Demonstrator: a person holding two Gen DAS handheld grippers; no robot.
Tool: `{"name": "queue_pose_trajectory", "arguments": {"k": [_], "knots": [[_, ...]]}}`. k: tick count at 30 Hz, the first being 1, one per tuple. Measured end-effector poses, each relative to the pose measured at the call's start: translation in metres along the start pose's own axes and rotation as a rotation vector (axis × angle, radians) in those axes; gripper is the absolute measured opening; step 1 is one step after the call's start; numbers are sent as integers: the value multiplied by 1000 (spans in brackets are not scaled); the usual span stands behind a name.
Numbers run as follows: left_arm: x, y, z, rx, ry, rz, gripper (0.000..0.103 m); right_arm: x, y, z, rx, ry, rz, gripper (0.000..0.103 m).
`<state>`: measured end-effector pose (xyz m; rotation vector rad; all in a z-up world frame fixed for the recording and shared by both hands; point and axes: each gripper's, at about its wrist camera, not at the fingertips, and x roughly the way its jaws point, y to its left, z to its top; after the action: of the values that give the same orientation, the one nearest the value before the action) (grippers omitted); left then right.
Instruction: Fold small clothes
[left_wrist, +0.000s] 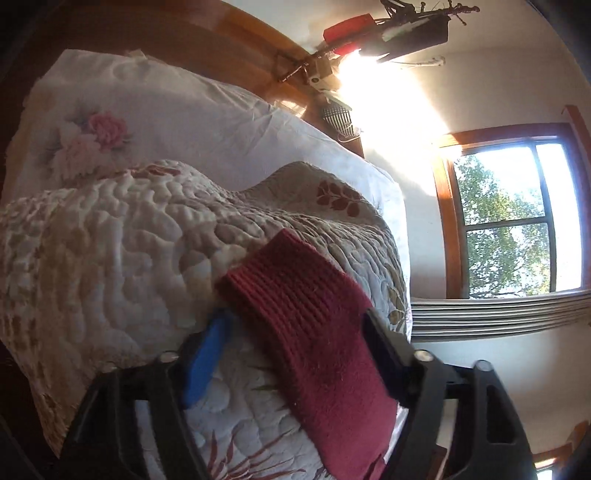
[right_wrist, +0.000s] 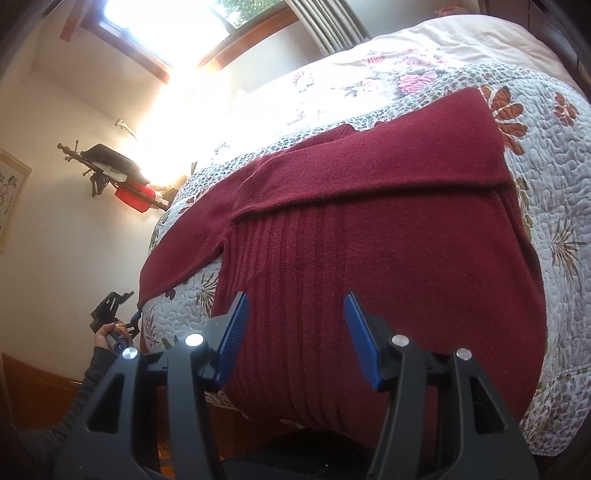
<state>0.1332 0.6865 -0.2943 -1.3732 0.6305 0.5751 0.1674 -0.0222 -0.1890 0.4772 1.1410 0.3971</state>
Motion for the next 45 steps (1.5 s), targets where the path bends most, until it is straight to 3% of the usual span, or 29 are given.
{"name": "queue_pose_trajectory", "arguments": {"k": [1, 5, 8, 12, 18, 25, 29, 34, 45], "knots": [[2, 0, 2, 3, 15, 11, 11, -2, -2, -2, 5, -3, -1, 55], [-7, -17, 3, 51, -15, 17, 7, -10, -6, -6, 14, -24, 1, 55], [-33, -52, -7, 119, -56, -60, 7, -17, -9, -6, 20, -45, 9, 55], [-74, -140, -33, 328, -90, -184, 7, -26, -15, -7, 28, -70, 22, 55], [-119, -271, -112, 661, -98, -353, 7, -35, -29, -12, 63, -96, 39, 55], [-98, -358, -229, 942, 24, -437, 7, -48, -51, -24, 118, -123, 40, 55], [-60, -376, -294, 1032, 145, -427, 7, -56, -66, -31, 155, -140, 27, 55], [-8, -377, -378, 1180, 265, -349, 7, -67, -88, -39, 200, -160, -2, 55], [93, -323, -507, 1387, 515, -161, 7, -85, -121, -43, 275, -187, -53, 55]]}}
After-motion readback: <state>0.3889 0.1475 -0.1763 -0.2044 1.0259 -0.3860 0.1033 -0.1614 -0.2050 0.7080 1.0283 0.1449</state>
